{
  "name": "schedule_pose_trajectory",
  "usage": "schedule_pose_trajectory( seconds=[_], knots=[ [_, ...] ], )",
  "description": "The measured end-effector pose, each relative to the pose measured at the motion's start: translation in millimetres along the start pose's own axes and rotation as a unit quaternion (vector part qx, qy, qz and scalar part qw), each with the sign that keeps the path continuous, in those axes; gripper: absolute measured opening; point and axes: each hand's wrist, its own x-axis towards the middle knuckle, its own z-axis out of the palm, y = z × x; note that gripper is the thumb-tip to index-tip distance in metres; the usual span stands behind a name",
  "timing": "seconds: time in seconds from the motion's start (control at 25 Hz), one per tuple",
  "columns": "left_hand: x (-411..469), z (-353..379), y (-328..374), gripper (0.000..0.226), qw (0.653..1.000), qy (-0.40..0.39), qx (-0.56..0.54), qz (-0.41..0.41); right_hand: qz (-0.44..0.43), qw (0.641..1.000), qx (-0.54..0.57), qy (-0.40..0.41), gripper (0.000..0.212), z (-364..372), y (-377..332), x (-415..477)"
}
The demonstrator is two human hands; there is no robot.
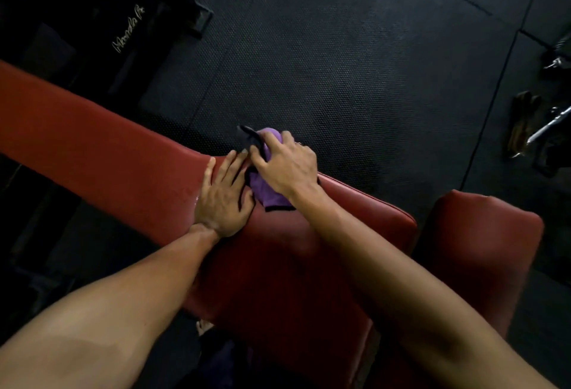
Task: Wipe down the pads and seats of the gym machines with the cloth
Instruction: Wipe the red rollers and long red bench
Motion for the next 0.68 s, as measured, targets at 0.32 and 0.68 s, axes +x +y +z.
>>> schedule_pose_trajectory(
  seconds=[0.32,0.68],
  knots=[
    [-0.2,-6.8,4.7,0.062,0.999,-0.013,-0.023,-0.022,0.081,0.985,-0.061,0.137,0.046,-6.7,59.7,-82.8],
    [-8.6,-11.3,-20.4,0.057,0.993,-0.033,-0.111,-0.005,-0.047,0.985,-0.030,0.161,0.052,28.9,-7.8,-147.3]
  ],
)
